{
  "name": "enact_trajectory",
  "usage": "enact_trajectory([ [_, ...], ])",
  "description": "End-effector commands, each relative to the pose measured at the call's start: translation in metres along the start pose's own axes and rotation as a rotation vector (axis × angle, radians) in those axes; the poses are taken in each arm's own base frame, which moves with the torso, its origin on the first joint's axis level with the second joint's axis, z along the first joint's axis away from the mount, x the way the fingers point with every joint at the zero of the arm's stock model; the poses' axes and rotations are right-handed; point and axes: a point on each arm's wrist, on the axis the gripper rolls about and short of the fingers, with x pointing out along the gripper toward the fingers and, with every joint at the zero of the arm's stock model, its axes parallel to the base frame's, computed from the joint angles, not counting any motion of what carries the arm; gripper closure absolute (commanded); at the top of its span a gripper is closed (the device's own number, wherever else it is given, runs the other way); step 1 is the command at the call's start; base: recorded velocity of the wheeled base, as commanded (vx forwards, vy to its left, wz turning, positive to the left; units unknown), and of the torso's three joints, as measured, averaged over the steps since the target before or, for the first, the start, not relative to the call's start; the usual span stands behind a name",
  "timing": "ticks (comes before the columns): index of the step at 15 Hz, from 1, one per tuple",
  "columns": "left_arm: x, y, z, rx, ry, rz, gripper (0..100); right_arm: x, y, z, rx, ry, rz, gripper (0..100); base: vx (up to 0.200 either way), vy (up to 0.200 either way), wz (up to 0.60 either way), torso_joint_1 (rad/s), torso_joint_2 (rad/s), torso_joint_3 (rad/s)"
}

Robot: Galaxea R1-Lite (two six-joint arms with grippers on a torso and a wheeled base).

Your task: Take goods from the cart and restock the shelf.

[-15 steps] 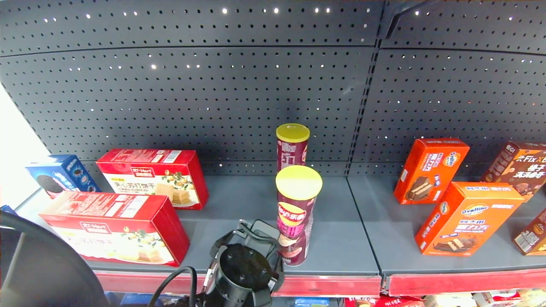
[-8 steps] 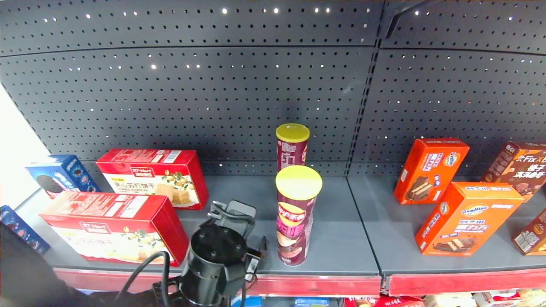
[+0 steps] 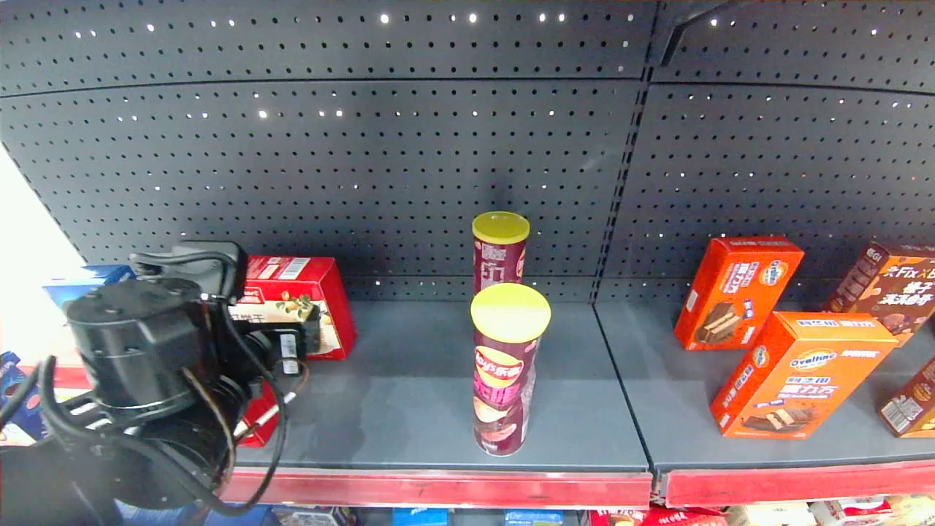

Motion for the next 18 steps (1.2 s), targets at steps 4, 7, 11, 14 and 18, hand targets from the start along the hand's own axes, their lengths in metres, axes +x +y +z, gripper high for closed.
enact_trajectory([
  [4, -0.032, 0.087, 0.027, -0.135, -0.124, 0.218, 0, 0.0, 0.0, -0.002, -0.022, 0.006, -0.05, 0, 0.0, 0.0, 0.0, 0.0, 0.0, 0.0],
  [7, -0.039, 0.119, 0.037, -0.176, -0.188, 0.366, 0, 0.0, 0.001, -0.003, -0.035, 0.005, -0.053, 0, 0.0, 0.0, 0.0, 0.0, 0.0, 0.0],
  [11, -0.055, 0.127, 0.042, -0.205, -0.238, 0.384, 0, 0.001, 0.008, -0.007, -0.087, 0.005, -0.057, 0, 0.0, 0.0, 0.0, 0.0, 0.0, 0.0],
  [14, -0.066, 0.132, 0.043, -0.223, -0.268, 0.387, 0, 0.001, 0.009, -0.008, -0.096, 0.005, -0.058, 0, 0.0, 0.0, 0.0, 0.0, 0.0, 0.0],
  [18, -0.092, 0.147, 0.042, -0.277, -0.342, 0.429, 0, 0.001, 0.01, -0.008, -0.116, 0.006, -0.058, 0, 0.0, 0.0, 0.0, 0.0, 0.0, 0.0],
])
